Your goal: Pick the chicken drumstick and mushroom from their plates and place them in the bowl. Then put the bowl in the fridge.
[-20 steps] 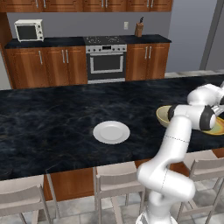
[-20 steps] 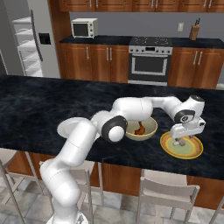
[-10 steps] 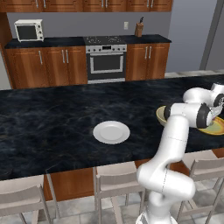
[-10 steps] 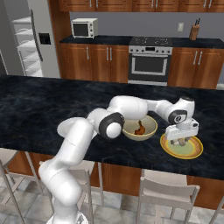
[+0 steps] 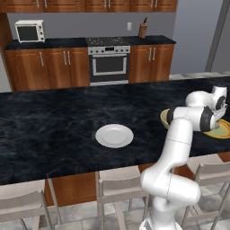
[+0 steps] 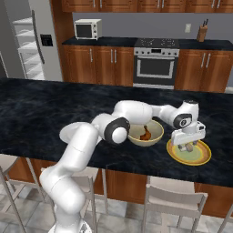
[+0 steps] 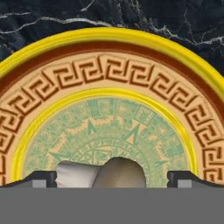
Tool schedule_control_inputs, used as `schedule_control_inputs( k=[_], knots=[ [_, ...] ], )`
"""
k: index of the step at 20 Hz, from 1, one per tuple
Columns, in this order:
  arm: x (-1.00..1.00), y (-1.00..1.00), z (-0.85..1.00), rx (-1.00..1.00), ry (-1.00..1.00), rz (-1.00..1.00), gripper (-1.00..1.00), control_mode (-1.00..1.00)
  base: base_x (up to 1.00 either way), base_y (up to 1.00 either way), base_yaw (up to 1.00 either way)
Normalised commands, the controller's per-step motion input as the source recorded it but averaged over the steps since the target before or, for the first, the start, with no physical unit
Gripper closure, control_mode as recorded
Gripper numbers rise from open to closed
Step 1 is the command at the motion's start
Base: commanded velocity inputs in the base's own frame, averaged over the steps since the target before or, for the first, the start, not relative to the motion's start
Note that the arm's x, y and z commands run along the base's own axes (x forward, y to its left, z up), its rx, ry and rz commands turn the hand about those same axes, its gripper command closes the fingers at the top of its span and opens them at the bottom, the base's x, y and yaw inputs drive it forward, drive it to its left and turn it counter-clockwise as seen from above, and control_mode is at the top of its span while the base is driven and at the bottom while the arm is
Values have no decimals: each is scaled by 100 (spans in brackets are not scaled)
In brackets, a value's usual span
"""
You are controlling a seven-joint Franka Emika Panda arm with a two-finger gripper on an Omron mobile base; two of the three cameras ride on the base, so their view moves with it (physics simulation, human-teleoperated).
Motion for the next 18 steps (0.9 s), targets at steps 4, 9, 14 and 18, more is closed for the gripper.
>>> schedule_control_inputs(
  k=[4, 9, 14, 18],
  knots=[
    [5, -20, -8, -6, 0, -1, -100, -100, 0, 0, 0],
    [5, -18, -13, -3, 0, -1, -100, -100, 0, 0, 0],
    [6, -7, -25, 0, 11, 0, -100, -100, 0, 0, 0],
    [1, 0, -33, 0, 28, 0, 100, -100, 0, 0, 0]
  ],
)
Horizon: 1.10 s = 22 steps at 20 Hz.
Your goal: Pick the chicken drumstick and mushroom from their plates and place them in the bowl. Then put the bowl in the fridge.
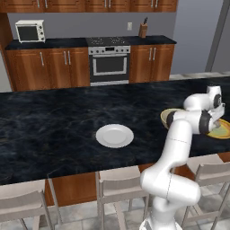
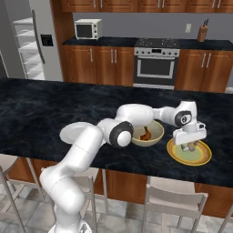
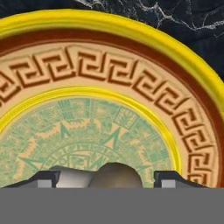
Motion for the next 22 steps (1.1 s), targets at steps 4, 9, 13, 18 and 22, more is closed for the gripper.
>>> schedule_control_inputs(
  k=[4, 9, 13, 18, 22],
  knots=[
    [-3, -2, -23, 4, 21, 0, 100, -100, 0, 0, 0],
    [-28, -8, -2, 13, 2, 0, 100, -100, 0, 0, 0],
    [-32, -4, 15, 15, -2, 0, 100, -100, 0, 0, 0],
    [-22, 7, 36, 7, -10, 0, 100, -100, 0, 0, 0],
    [-25, 18, 35, 3, -16, 0, 100, -100, 0, 0, 0]
  ],
)
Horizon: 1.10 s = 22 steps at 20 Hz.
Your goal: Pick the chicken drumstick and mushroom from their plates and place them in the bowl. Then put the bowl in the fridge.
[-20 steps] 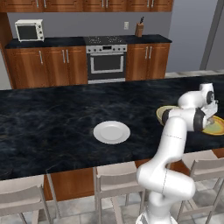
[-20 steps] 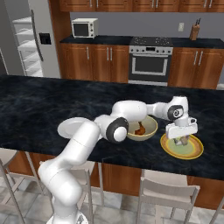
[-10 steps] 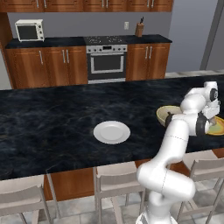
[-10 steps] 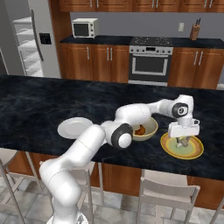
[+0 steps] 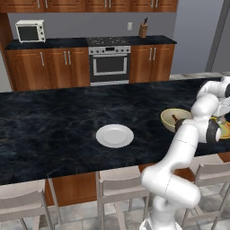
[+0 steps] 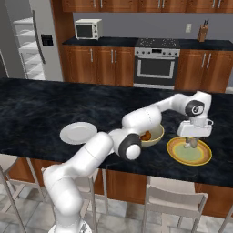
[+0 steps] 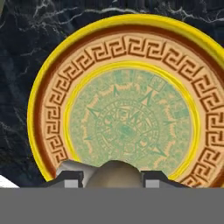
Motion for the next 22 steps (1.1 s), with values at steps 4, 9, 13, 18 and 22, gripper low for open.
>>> schedule_control_inputs(
  k=[4, 9, 13, 18, 22],
  knots=[
    [-32, 28, 38, 4, -20, 0, 100, -100, 0, 0, 0],
    [-48, 56, 9, 1, -24, -6, 100, -100, 0, 0, 0],
    [-40, 72, 0, 0, -23, -10, 100, -100, 0, 0, 0],
    [-37, 70, 1, -2, -23, -11, 100, -100, 0, 0, 0],
    [-39, 66, 2, -9, -17, -8, 100, -100, 0, 0, 0]
  ],
)
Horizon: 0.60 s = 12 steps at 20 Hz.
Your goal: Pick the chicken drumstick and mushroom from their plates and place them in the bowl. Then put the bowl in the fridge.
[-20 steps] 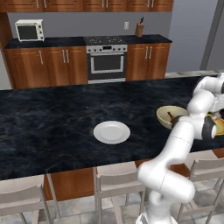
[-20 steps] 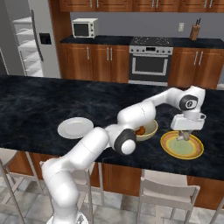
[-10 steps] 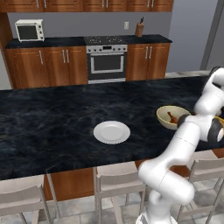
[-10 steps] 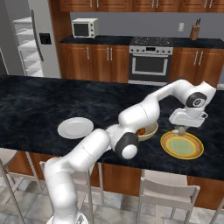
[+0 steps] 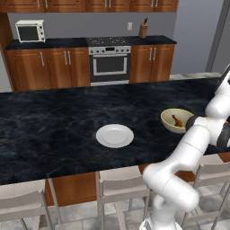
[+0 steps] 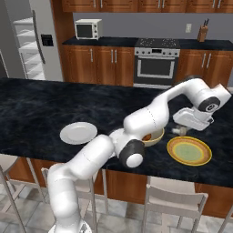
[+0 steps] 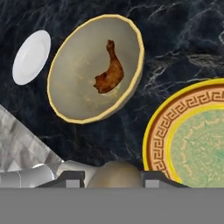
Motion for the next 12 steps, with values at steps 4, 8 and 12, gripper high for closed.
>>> schedule_control_inputs(
  k=[4, 8, 12],
  knots=[
    [-41, 68, 0, -20, -14, -5, 100, -100, 0, 0, 0],
    [-38, 70, 0, -24, -14, -4, 100, -100, 0, 0, 0],
    [-39, 70, -1, -23, -14, -4, 100, -100, 0, 0, 0]
  ],
)
